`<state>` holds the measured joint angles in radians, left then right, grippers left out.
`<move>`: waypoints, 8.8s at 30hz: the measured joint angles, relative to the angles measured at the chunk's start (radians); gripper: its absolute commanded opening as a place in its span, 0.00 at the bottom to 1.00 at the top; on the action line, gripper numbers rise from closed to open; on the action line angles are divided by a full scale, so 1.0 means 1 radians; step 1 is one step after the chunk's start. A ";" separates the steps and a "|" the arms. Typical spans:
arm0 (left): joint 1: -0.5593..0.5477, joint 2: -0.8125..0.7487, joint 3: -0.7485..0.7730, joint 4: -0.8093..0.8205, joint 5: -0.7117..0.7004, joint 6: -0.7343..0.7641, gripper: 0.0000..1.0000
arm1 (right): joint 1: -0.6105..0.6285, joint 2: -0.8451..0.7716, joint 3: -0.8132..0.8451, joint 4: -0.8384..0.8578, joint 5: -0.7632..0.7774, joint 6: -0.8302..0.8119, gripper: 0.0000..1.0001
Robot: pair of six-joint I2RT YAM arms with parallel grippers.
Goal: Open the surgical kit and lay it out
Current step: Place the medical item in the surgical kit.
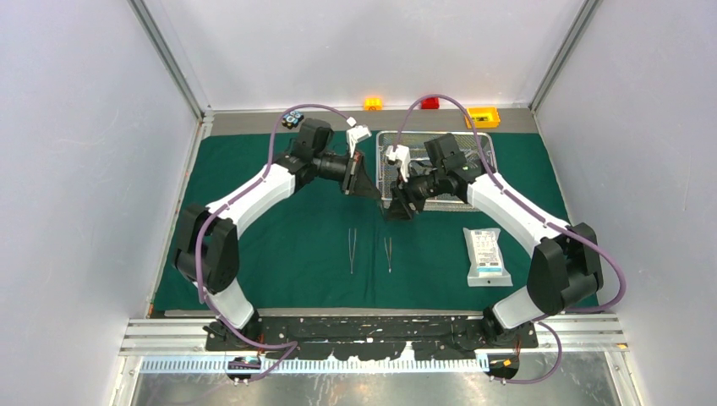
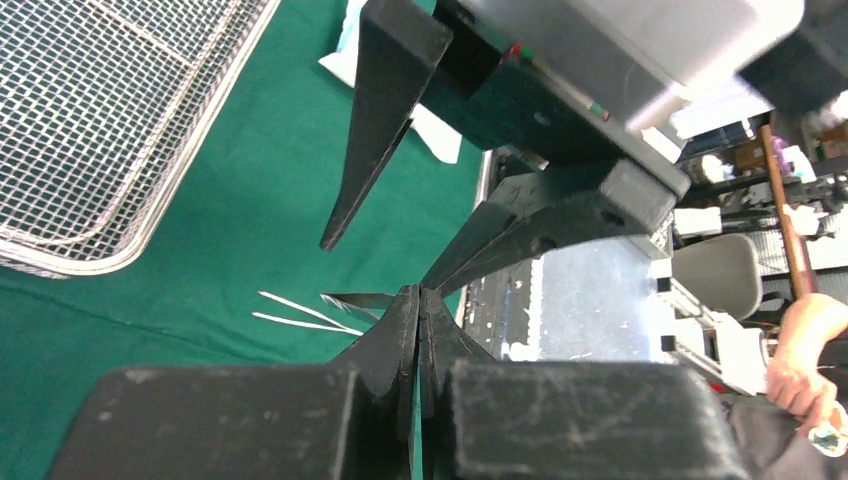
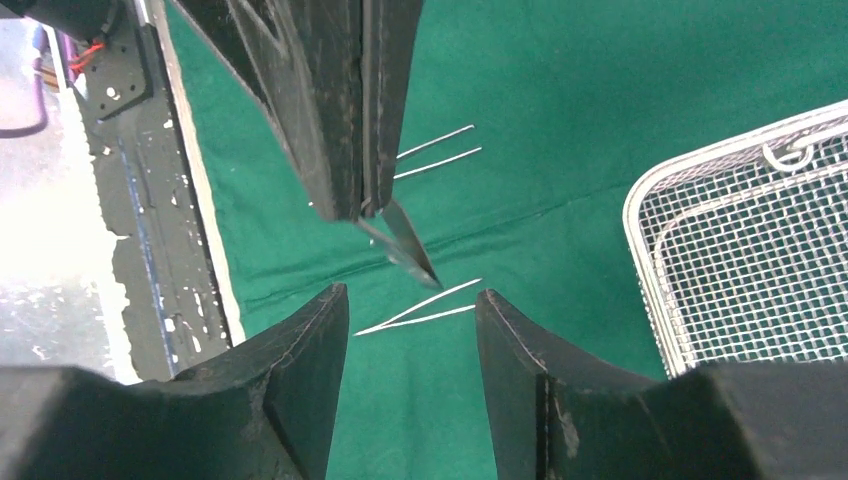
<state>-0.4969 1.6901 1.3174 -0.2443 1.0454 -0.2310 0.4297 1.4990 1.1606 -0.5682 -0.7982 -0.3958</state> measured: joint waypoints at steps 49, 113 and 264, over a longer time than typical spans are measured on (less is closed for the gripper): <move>0.040 -0.014 0.004 0.106 -0.223 -0.129 0.48 | 0.080 0.011 0.031 0.058 0.322 0.175 0.01; 0.052 0.109 -0.014 0.649 0.154 -0.442 0.00 | -0.077 -0.028 0.018 0.012 -0.055 0.105 0.62; 0.032 0.486 0.077 -0.337 0.068 0.459 0.32 | -0.013 -0.050 -0.060 0.067 0.380 0.188 0.54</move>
<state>-0.4644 2.1761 1.3941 -0.5816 1.1137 0.2279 0.4164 1.4487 1.1011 -0.5014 -0.4179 -0.2073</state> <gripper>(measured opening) 0.298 0.540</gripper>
